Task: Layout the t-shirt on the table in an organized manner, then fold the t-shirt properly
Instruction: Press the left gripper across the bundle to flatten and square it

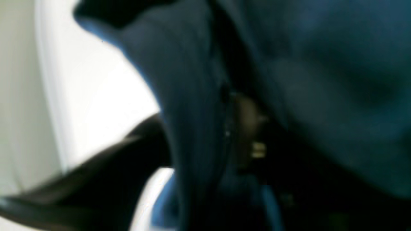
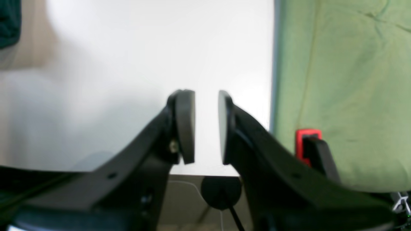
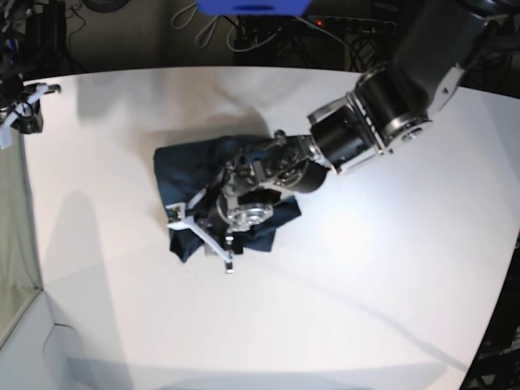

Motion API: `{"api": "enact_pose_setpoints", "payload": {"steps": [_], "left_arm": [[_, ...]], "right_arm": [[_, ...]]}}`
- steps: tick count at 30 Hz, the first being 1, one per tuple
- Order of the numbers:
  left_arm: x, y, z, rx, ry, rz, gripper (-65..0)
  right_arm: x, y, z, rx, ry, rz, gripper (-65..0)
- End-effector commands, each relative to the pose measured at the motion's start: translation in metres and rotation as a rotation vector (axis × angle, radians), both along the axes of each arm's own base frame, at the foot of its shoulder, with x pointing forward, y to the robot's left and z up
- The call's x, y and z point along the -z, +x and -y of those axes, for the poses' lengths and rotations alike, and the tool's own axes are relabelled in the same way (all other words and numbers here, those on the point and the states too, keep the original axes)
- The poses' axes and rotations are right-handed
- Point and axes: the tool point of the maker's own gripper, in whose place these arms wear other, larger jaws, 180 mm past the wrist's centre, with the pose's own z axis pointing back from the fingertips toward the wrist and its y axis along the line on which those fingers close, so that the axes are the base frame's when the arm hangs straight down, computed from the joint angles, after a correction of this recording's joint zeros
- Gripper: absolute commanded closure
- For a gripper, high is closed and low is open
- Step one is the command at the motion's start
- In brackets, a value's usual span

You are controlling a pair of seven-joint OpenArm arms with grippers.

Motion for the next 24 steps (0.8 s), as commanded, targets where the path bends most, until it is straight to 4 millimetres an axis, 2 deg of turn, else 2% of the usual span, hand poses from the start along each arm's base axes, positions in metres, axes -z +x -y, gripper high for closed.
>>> {"api": "enact_pose_setpoints", "payload": {"steps": [1,4,6,8,12,15,17,20,22,24], "left_arm": [[-0.016,0.011,0.005,0.003,-0.004,0.038,-38.2],[-0.019,0.013,0.005,-0.001,-0.013,0.041,-48.1],[-0.033,0.022,0.007,-0.018,-0.050,0.059,-51.6],[-0.056,0.030,0.010,-0.038,-0.116,0.085,-52.7],[-0.118,0.056,0.000,-0.112,-0.279,0.166,-52.7],[-0.150,0.070,-0.019,-0.158,-0.346,0.223,-52.7],[-0.157,0.071,-0.037,-0.187,-0.367,0.241,-52.7],[-0.161,0.076,-0.075,-0.259,-0.385,0.265,-52.7],[-0.153,0.076,-0.115,-0.360,-0.378,0.256,-52.7],[-0.141,0.070,-0.164,-0.498,-0.357,0.230,-52.7]], "right_arm": [[-0.012,0.006,0.001,-0.019,-0.016,0.041,-11.2],[-0.013,0.007,0.001,-0.019,-0.016,0.043,-11.2],[-0.013,0.007,0.001,-0.019,-0.016,0.043,-11.2],[-0.013,0.007,0.001,-0.019,-0.016,0.043,-11.2],[-0.013,0.007,0.001,-0.019,-0.016,0.043,-11.2],[-0.013,0.007,0.001,-0.019,-0.017,0.044,-11.2],[-0.019,0.010,-0.002,-0.031,-0.028,0.059,-11.2],[-0.030,0.023,-0.011,-0.052,-0.031,0.105,-11.2],[-0.033,0.031,-0.025,-0.070,-0.015,0.131,-11.2],[-0.038,0.043,-0.039,-0.107,-0.004,0.161,-11.2]]}}
